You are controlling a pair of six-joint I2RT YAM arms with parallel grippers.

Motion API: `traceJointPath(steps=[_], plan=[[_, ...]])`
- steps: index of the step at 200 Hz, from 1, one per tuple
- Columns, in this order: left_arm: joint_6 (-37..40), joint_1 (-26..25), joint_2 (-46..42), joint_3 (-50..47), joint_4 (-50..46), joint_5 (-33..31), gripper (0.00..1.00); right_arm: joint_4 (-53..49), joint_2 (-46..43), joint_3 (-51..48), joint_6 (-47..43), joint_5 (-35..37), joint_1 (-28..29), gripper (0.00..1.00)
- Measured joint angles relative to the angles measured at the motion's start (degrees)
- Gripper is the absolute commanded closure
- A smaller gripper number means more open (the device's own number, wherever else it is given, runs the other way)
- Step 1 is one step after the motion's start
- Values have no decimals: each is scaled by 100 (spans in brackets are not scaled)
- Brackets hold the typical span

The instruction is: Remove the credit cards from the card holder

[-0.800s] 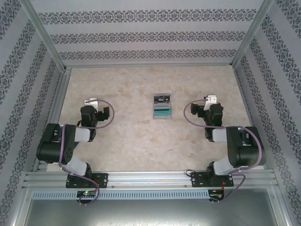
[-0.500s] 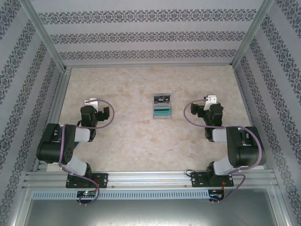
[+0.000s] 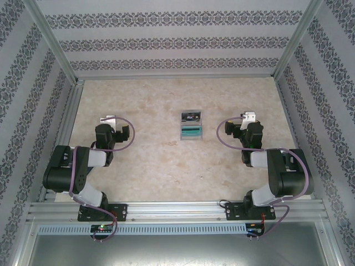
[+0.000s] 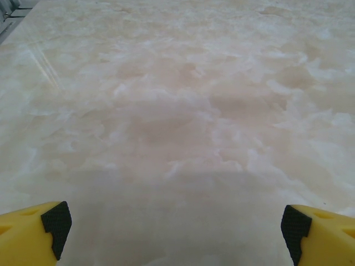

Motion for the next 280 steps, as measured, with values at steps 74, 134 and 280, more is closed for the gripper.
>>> traceJointPath(steps=[74,134,280], plan=[[-1300,37,-1961,2879,-4658,-721,1,-1908,-2754,184,1141,459,-13,2],[-3696,391,-2653,2686,-7875,-1539,1,-4378,-3432,1646,2487,24,144,2],[-4266,3077,-734,1923,-7943,-579,6,-6581,-1904,3847,2337,203,2671,2]])
